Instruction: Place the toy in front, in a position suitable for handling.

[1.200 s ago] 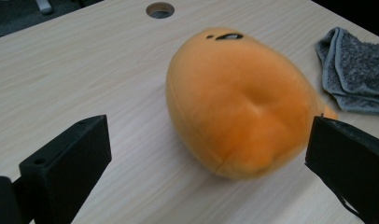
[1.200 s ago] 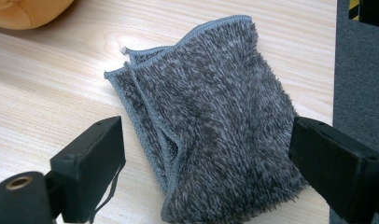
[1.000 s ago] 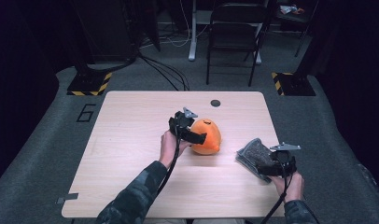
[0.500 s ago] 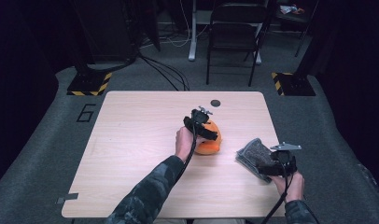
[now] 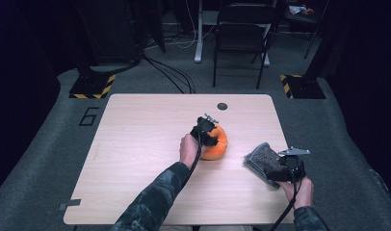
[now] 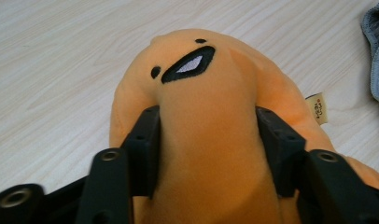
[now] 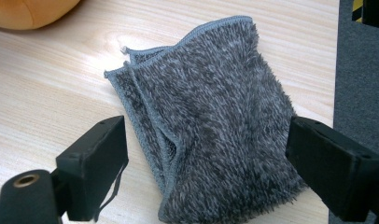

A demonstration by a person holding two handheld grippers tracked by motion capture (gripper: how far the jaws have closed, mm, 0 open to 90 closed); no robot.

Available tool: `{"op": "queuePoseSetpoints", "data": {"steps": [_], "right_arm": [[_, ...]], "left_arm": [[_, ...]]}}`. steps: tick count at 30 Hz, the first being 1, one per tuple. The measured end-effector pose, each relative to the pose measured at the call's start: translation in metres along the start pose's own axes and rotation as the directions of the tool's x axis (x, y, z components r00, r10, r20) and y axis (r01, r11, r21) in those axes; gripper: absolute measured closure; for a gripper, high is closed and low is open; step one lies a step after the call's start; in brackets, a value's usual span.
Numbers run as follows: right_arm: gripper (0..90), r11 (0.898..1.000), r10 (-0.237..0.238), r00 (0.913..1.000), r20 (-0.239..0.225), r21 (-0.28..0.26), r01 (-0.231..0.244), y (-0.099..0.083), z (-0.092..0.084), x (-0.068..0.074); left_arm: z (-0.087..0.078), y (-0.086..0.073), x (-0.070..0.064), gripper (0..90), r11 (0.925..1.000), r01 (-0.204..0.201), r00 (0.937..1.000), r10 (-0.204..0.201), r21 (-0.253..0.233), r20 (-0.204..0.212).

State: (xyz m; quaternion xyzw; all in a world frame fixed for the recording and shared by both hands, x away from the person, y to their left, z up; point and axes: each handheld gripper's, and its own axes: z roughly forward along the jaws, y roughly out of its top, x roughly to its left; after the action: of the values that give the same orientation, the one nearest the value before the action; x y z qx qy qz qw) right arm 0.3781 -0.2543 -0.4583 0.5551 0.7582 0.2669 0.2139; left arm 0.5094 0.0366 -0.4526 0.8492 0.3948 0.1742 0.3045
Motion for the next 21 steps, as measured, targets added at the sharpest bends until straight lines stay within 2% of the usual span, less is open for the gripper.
{"op": "queuePoseSetpoints", "data": {"steps": [1, 7, 12, 17, 21], "right_arm": [[11.9, 1.000, 0.013, 0.9999, 0.008, -0.004, -0.013, 0.000, 0.001, 0.001], [12.4, 1.000, 0.007, 1.0000, 0.000, 0.000, -0.007, 0.000, -0.001, -0.001], [12.6, 1.000, 0.008, 1.0000, 0.001, -0.007, -0.008, 0.000, -0.001, -0.002], [12.7, 1.000, 0.011, 0.9999, 0.002, -0.010, -0.011, 0.000, -0.001, -0.003], [12.7, 1.000, 0.013, 0.9999, 0.002, -0.010, -0.013, 0.000, -0.001, -0.002]], "left_arm": [[-0.001, -0.001, 0.000, 52.6, 1.0000, -0.002, 1.0000, 0.002, -0.002, 0.000], [-0.005, -0.003, 0.002, 59.7, 0.9988, -0.029, 0.9996, 0.029, -0.040, 0.000], [-0.012, -0.002, 0.005, 61.3, 0.9967, -0.051, 0.9982, 0.053, -0.063, 0.027], [-0.020, -0.002, 0.012, 61.4, 0.9934, -0.080, 0.9959, 0.083, -0.082, 0.035], [-0.032, -0.003, 0.023, 61.4, 0.9897, -0.091, 0.9937, 0.098, -0.111, 0.056]]}}
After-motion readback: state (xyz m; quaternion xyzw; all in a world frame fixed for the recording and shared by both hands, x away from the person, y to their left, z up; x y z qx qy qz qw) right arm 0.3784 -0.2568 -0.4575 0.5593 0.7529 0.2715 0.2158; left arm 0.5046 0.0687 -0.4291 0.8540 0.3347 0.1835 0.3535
